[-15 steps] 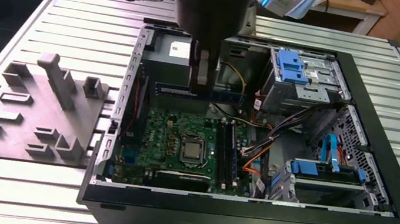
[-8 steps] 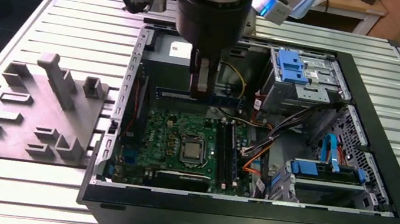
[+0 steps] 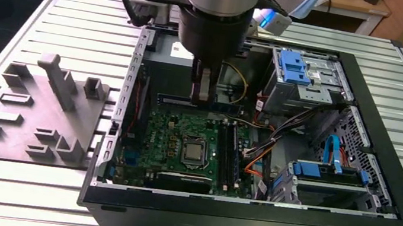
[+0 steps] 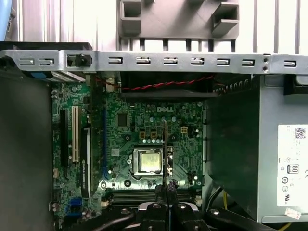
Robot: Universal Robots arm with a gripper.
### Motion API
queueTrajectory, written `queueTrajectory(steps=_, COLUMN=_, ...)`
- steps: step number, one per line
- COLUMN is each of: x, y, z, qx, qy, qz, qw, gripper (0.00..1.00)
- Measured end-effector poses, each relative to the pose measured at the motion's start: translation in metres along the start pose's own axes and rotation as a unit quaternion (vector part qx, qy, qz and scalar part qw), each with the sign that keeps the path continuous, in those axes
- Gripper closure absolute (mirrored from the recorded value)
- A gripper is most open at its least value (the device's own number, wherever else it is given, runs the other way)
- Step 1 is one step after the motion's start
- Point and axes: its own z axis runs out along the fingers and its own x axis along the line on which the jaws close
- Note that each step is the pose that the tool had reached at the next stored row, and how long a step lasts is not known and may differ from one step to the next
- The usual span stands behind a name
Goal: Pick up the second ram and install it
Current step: 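Pick up the second ram and move it above second insertion slot, then insert the second ram into the second slot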
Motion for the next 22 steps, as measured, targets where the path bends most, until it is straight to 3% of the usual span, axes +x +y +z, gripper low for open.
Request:
queueTrajectory(steps=13, x=0.0039, y=-0.0052, z=0.0124, qx=-0.0051, qy=-0.0013, qz=0.000, qw=1.0000, gripper=0.89)
queueTrajectory(steps=16, x=0.0040, y=-0.0054, z=0.0130, qx=-0.0056, qy=-0.0012, qz=0.000, qw=1.0000, gripper=0.89)
queueTrajectory(steps=18, x=0.0039, y=-0.0055, z=0.0131, qx=-0.0086, qy=-0.0013, qz=0.001, qw=1.0000, gripper=0.89)
queueTrajectory(steps=22, x=0.0040, y=-0.0055, z=0.0131, qx=-0.0090, qy=-0.0012, qz=0.001, qw=1.0000, gripper=0.89)
